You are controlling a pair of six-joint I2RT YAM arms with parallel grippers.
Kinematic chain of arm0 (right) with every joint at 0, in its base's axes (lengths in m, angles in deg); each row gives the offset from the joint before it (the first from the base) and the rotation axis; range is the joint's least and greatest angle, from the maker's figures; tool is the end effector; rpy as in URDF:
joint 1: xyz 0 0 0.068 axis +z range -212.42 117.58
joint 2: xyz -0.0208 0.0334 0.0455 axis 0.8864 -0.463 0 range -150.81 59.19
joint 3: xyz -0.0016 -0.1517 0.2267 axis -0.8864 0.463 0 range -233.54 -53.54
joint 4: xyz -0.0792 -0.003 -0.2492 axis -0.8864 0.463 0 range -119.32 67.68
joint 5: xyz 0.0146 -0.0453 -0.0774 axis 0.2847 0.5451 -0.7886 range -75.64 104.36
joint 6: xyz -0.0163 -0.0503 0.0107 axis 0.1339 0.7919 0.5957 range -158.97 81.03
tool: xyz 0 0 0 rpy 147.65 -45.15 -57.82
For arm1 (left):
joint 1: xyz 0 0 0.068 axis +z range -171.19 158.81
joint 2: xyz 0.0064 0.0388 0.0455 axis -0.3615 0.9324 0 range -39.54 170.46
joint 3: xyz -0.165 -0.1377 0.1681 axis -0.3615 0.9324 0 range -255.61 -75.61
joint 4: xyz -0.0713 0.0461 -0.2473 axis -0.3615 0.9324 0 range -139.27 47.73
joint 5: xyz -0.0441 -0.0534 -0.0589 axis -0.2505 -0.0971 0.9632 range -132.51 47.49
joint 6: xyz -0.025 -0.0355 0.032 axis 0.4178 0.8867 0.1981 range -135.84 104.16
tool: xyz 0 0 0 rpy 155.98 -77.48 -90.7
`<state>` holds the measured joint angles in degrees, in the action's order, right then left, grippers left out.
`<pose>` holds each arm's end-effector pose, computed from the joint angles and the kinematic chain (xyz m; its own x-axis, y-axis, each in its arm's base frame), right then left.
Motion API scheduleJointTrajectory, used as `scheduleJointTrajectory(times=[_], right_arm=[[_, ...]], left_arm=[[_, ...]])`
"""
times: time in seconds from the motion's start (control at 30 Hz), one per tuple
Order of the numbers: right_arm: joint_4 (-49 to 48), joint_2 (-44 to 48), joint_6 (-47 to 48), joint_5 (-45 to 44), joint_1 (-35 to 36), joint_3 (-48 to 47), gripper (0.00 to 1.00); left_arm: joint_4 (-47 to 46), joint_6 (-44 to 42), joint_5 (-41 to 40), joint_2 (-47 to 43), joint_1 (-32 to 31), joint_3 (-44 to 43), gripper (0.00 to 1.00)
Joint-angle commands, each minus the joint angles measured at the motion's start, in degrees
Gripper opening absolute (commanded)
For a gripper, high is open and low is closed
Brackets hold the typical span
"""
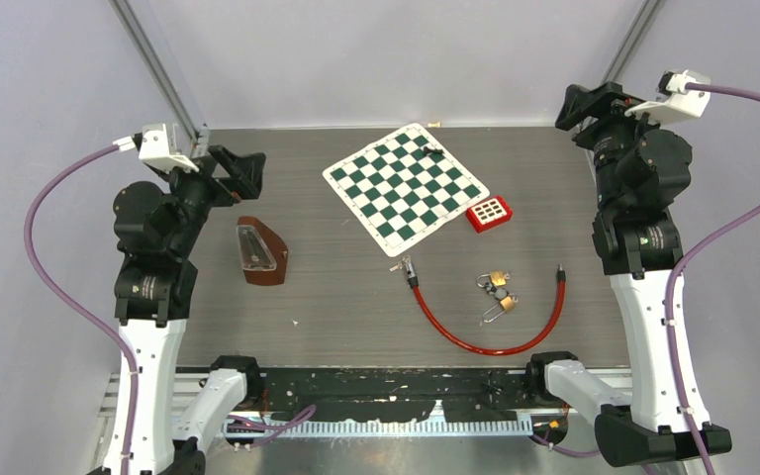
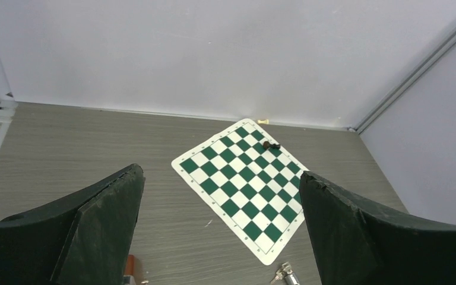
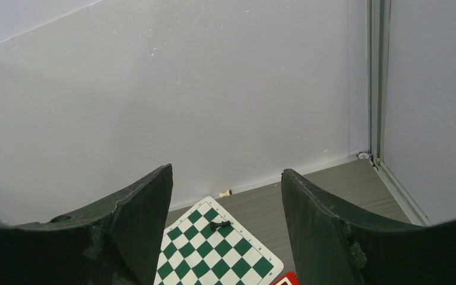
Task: Lock with the key
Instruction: Pick up the lock from the center of the board.
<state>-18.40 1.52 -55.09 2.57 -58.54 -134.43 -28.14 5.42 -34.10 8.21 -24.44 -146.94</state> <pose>0.1867 0.0053 0.5115 0.2411 0.2888 -0.9265 0.0687 0.9472 0.3131 0.1516 -0.0138 0.4666 -0.0334 -0.3573 -0.9334 0.2036 0.9119 -0.3564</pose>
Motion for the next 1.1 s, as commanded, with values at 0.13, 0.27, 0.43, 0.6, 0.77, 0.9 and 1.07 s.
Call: scheduleJointTrajectory(times=[0.13,0.27,0.43,0.6,0.77,0.9,1.07], right_arm=[[1.3,0.3,-3.5,0.7,-0.4,1.0,0.68],[4.5,-1.4,-4.6,5.5,-0.5,0.7,0.69],[9.3,-2.6,-7.5,6.5,-0.5,3.2,0.75],[12.4,-1.8,-13.0,5.3,-0.6,10.9,0.81],[16.1,-2.1,-16.6,4.9,-0.3,19.2,0.8],[21.9,-2.5,-21.0,-0.5,1.0,24.8,0.8],[25.6,-0.2,-31.4,-5.1,2.3,32.9,0.76]], left_arm=[[-7.6,6.3,7.7,-2.9,0.3,3.7,1.0],[-12.3,8.2,13.5,-3.3,0.2,6.8,1.0],[-9.3,2.7,17.7,-0.5,-5.3,6.5,1.0],[-6.2,-0.1,18.5,1.4,-12.4,7.2,0.99],[-8.4,-0.1,14.4,3.3,-21.1,11.0,0.99],[-8.8,-2.8,8.8,5.7,-28.3,12.8,0.98],[-8.9,-3.7,5.5,8.2,-33.0,14.0,0.97]])
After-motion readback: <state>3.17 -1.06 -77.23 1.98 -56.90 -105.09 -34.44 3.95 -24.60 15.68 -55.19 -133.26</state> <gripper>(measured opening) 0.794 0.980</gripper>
